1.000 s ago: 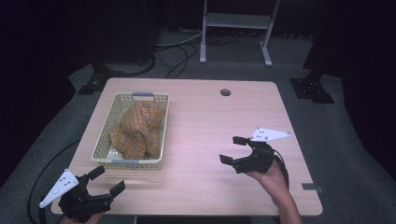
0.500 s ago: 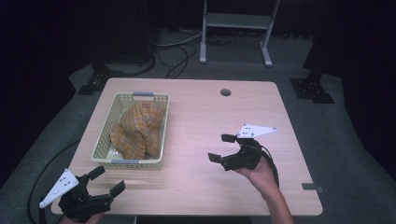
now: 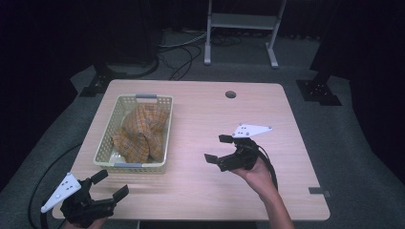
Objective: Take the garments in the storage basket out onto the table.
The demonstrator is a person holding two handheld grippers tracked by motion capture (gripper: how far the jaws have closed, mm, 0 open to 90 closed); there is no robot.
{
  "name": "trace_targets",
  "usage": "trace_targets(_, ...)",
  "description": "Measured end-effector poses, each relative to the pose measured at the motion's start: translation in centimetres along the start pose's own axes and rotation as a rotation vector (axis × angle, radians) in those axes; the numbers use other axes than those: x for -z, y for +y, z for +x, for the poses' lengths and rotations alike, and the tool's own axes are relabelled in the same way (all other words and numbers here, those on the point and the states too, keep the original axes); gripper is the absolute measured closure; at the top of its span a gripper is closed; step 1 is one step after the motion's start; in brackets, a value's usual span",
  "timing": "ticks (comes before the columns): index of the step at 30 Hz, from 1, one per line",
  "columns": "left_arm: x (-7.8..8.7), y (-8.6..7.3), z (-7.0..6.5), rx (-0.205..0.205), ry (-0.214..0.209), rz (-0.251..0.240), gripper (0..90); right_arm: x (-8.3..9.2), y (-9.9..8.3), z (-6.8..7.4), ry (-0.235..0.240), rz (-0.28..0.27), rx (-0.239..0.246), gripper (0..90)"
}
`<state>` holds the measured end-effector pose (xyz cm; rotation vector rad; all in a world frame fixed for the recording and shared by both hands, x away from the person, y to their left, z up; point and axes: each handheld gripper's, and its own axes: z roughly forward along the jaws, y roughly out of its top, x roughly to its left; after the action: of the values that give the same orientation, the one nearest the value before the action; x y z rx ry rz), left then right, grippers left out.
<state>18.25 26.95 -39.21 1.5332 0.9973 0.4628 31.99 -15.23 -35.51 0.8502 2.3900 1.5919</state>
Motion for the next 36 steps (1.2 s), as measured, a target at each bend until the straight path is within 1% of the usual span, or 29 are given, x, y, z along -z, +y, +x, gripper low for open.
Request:
trace_targets(7,0.0,0.0,0.0,0.001,-0.001,0.000,2.4,-0.7,0.5,0.3,-0.001,-0.002,0.003,9.1)
trace_targets(11,0.0,0.0,0.0,0.001,-0.001,0.001,2.4,-1.1,0.6,0.3,-0.001,0.001,-0.006,9.1)
trace_targets(13,0.0,0.0,0.0,0.001,-0.001,0.000,2.4,-1.4,0.7,0.4,0.005,0.004,-0.009,9.1)
trace_targets(25,0.0,0.0,0.0,0.000,-0.002,-0.002,2.4,-2.6,1.9,1.3,0.040,-0.001,0.005,9.1)
trace_targets(36,0.1,0.0,0.0,0.000,-0.004,-0.003,2.4,-3.0,2.7,1.6,0.049,0.001,0.014,9.2)
